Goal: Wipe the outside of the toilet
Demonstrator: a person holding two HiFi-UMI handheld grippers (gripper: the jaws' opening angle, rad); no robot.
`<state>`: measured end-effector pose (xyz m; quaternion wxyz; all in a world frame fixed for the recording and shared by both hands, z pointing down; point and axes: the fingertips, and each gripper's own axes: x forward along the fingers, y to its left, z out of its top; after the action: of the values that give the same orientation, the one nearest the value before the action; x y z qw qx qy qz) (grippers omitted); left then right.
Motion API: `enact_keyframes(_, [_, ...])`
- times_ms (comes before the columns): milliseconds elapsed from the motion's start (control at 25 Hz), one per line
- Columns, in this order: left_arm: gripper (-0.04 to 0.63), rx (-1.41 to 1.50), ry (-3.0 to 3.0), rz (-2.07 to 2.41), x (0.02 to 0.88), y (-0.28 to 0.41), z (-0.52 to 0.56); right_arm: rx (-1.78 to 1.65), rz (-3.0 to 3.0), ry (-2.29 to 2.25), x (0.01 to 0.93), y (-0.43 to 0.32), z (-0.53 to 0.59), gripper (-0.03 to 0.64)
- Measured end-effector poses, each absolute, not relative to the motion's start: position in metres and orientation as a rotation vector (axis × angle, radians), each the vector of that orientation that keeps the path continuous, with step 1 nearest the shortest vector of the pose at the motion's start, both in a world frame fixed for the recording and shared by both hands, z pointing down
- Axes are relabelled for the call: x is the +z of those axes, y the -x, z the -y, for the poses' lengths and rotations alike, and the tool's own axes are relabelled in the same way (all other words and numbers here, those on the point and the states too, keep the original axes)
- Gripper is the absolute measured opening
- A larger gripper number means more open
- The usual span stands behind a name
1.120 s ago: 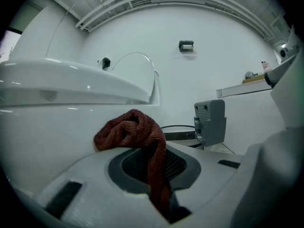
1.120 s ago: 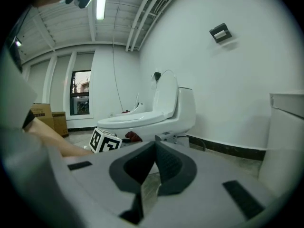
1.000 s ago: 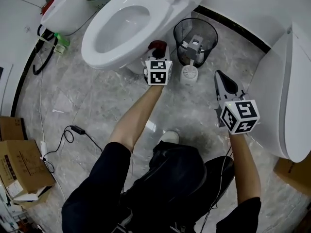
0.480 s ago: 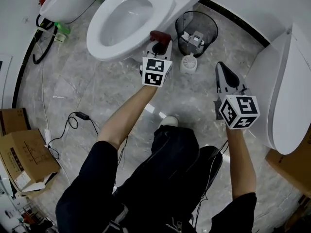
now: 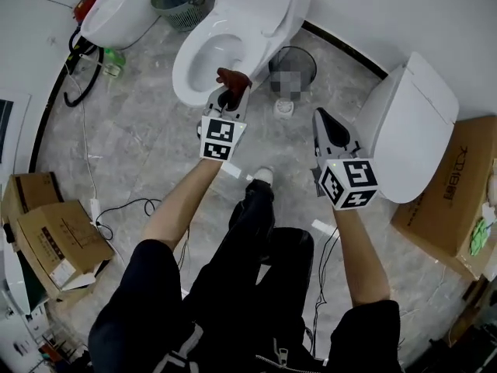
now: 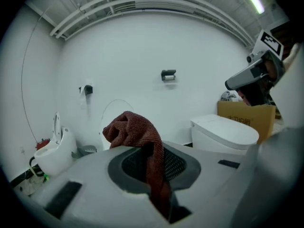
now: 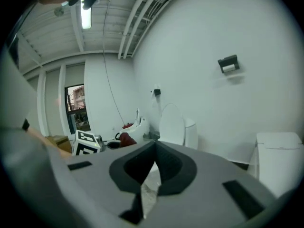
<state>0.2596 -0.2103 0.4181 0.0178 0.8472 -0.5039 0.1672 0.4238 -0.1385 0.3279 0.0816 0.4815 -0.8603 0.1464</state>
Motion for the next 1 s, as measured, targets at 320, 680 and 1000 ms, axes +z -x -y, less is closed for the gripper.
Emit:
enact_keyframes(320, [0.049,0.530,-2.689,1.477,0.206,-0.249,0.090,0.466,2.607,-1.443,0.148,-0.393,0.050,0.003])
enact_keyframes(680, [0.049,0.406,-2.752,1.408,0.097,-0.198,0.019,0.369,2.627,-1.551,0.068,-0.341,0.001,0.003])
enact_keyframes(1000, [0.049,0.396,-2.843,1.280,0.072,-0.123,0.000,0.365,2.582,-1.719,0.039,-0.274,-0.013,0.003])
